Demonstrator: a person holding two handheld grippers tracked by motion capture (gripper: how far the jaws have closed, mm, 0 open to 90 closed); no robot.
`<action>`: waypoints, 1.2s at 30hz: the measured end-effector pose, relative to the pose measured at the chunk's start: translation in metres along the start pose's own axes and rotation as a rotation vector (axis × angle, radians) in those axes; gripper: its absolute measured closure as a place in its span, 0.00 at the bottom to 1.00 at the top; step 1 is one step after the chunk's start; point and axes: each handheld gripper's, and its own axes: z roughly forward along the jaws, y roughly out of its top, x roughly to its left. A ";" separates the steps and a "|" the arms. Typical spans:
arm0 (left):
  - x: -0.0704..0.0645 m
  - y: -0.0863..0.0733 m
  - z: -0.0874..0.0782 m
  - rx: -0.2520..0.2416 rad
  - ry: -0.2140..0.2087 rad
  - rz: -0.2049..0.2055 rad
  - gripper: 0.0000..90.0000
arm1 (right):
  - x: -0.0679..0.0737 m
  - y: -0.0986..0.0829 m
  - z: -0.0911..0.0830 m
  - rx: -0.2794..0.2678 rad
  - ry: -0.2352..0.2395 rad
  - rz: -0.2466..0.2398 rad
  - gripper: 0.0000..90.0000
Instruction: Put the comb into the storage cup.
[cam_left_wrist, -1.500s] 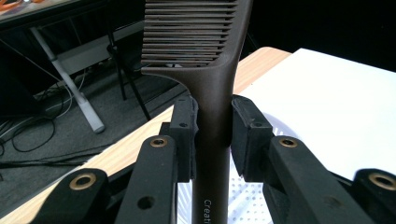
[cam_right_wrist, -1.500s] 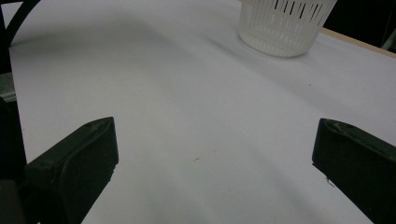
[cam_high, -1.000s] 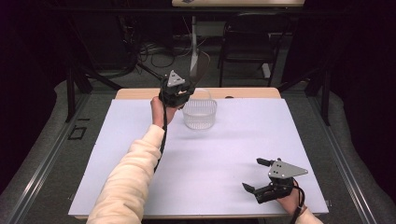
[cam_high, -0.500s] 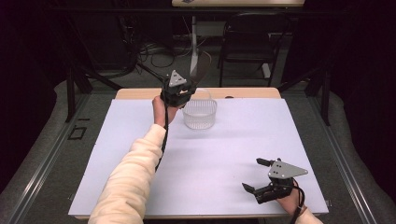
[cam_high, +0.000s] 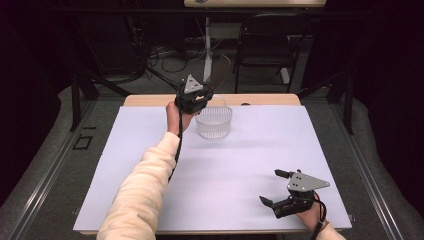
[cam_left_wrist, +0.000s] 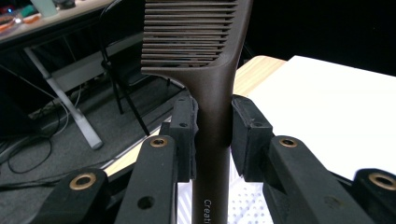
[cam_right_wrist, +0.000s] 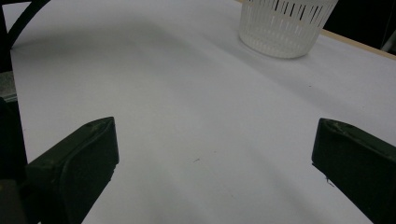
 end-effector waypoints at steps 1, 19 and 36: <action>0.000 0.000 0.001 -0.002 -0.001 0.002 0.80 | 0.000 0.000 0.000 0.000 0.000 -0.001 0.00; -0.003 -0.002 0.009 -0.022 -0.028 0.035 0.80 | 0.000 0.000 0.000 0.003 0.003 -0.003 0.00; -0.005 -0.005 0.017 -0.028 -0.051 0.043 0.80 | 0.000 0.000 0.000 0.002 0.004 0.000 0.00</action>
